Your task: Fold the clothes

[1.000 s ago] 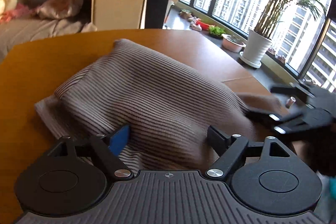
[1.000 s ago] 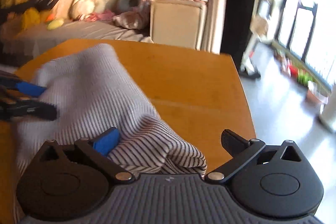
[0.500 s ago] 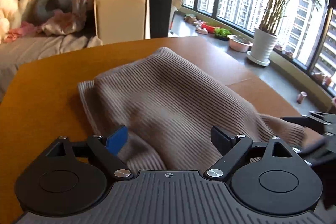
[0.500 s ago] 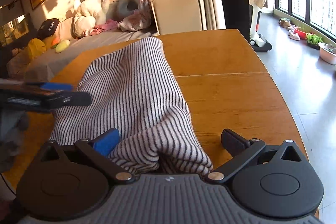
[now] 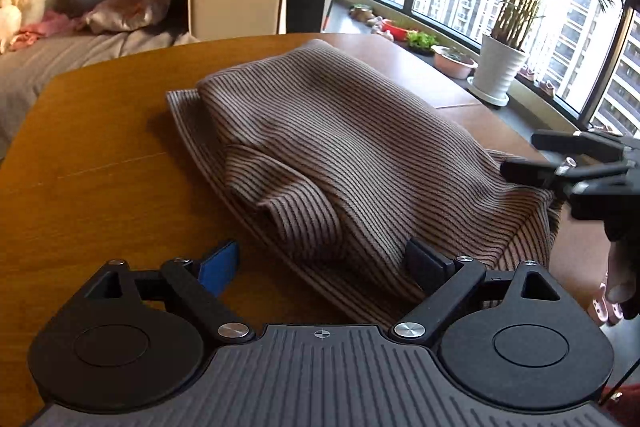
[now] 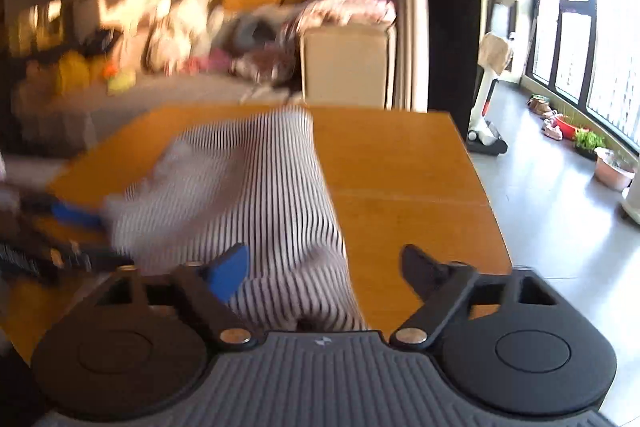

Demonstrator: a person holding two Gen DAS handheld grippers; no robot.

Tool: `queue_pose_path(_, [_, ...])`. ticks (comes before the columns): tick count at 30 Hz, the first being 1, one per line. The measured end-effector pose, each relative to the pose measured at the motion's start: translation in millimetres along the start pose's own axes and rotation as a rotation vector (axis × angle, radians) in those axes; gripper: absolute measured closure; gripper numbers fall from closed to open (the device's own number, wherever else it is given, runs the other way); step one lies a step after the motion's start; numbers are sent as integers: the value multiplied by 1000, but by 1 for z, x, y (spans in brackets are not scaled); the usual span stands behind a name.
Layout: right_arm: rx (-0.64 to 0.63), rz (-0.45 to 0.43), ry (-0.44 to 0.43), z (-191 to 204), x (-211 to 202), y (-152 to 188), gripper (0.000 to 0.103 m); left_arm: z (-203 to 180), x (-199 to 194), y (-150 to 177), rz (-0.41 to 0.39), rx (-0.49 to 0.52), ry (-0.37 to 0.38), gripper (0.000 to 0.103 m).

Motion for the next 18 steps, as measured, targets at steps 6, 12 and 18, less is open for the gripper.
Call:
queue_pose_path(6, [10, 3, -20, 17, -11, 13, 32, 1, 4, -1, -9, 7, 7, 10])
queue_pose_path(12, [83, 36, -63, 28, -19, 22, 31, 12, 12, -6, -19, -13, -7, 8])
queue_pose_path(18, [24, 4, -63, 28, -26, 15, 27, 25, 4, -12, -16, -37, -41, 11])
Point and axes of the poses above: each gripper's, at about its wrist camera, not at the fingertips, and x roughly the way its jaws point, z to its left, y to its underside, the point moved 9 cm from there along x, roughly the way its jaws point, and after that the axes turned 13 degrees about x, right-handed, at the moved point
